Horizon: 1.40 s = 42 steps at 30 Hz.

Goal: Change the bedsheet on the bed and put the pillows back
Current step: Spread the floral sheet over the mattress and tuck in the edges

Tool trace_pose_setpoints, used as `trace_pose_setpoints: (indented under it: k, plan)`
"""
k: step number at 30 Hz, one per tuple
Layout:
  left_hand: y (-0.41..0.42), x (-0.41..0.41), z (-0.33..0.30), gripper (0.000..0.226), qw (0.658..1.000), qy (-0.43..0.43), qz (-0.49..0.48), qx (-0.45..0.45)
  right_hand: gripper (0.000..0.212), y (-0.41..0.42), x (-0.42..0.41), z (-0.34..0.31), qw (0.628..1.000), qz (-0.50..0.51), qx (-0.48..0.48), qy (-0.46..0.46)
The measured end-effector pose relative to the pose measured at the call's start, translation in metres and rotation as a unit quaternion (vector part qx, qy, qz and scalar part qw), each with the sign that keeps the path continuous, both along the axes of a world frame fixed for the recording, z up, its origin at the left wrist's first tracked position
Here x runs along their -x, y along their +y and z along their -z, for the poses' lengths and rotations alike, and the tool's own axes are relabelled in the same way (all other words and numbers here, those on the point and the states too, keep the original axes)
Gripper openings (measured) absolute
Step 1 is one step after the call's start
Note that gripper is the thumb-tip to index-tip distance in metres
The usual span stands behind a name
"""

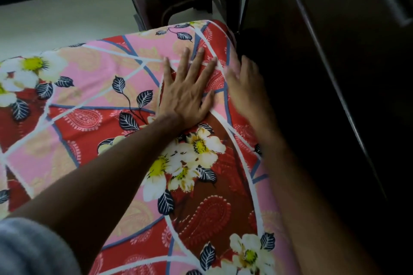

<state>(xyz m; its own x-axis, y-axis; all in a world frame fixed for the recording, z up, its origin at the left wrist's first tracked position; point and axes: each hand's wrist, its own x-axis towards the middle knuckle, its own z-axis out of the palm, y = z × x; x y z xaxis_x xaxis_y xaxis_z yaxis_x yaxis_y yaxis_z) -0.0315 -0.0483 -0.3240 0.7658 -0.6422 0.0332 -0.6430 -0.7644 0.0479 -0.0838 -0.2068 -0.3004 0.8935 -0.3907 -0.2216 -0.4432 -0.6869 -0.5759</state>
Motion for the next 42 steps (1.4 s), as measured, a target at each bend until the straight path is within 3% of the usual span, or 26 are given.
trace_pose_setpoints:
  k: [3, 5, 9, 12, 14, 18, 20, 23, 24, 26, 29, 32, 36, 39, 42]
  plan:
    - [-0.003, 0.001, -0.001, 0.072, 1.0, 0.01, -0.006, -0.021, 0.072, 0.032, 0.069, 0.012, 0.983, -0.068, 0.15, -0.08]
    - [-0.005, 0.003, -0.007, 0.071, 0.999, 0.02, -0.011, -0.032, 0.072, 0.024, 0.073, 0.024, 0.981, -0.086, 0.15, -0.09]
    - [0.018, 0.033, -0.02, 0.067, 0.998, 0.049, -0.024, -0.01, 0.072, 0.004, 0.056, 0.033, 0.994, -0.02, 0.083, -0.064]
    - [0.067, 0.113, -0.025, 0.065, 0.998, 0.056, -0.023, 0.016, 0.07, 0.013, 0.06, 0.027, 0.964, -0.018, 0.259, -0.048]
    - [0.096, 0.184, -0.024, 0.068, 0.997, 0.076, -0.012, 0.008, 0.067, 0.015, 0.057, 0.019, 0.941, -0.075, 0.325, -0.059]
    - [0.098, 0.294, -0.027, 0.077, 0.994, 0.101, 0.035, 0.006, 0.071, 0.02, 0.064, -0.002, 0.932, -0.146, 0.326, -0.058]
    - [0.092, 0.33, -0.029, 0.073, 0.989, 0.113, 0.097, 0.017, 0.075, 0.046, 0.108, -0.015, 0.928, -0.239, 0.278, -0.064]
    - [0.11, 0.355, -0.022, 0.051, 0.966, 0.113, 0.217, 0.081, 0.067, 0.077, 0.207, -0.014, 0.881, -0.389, 0.259, -0.071]
    - [0.122, 0.36, -0.02, 0.045, 0.962, 0.107, 0.234, 0.093, 0.065, 0.08, 0.24, -0.014, 0.885, -0.373, 0.273, -0.057]
    - [0.15, 0.368, -0.019, 0.044, 0.965, 0.1, 0.222, 0.1, 0.063, 0.079, 0.299, -0.011, 0.929, -0.235, 0.286, -0.022]
    - [0.179, 0.367, -0.024, 0.055, 0.984, 0.107, 0.101, 0.102, 0.066, 0.079, 0.373, -0.008, 0.966, -0.027, 0.254, 0.038]
    - [0.176, 0.363, -0.028, 0.065, 0.992, 0.113, 0.016, 0.048, 0.068, 0.092, 0.441, -0.013, 0.971, 0.009, 0.232, 0.061]
    - [0.165, 0.368, -0.028, 0.071, 0.993, 0.121, 0.02, 0.001, 0.072, 0.124, 0.522, -0.044, 0.95, -0.159, 0.245, 0.111]
    - [0.162, 0.37, -0.028, 0.073, 0.992, 0.119, 0.035, -0.021, 0.074, 0.155, 0.59, -0.056, 0.911, -0.338, 0.213, 0.105]
    - [0.145, 0.384, -0.031, 0.073, 0.989, 0.118, 0.091, -0.026, 0.074, 0.169, 0.639, -0.069, 0.877, -0.429, 0.193, 0.097]
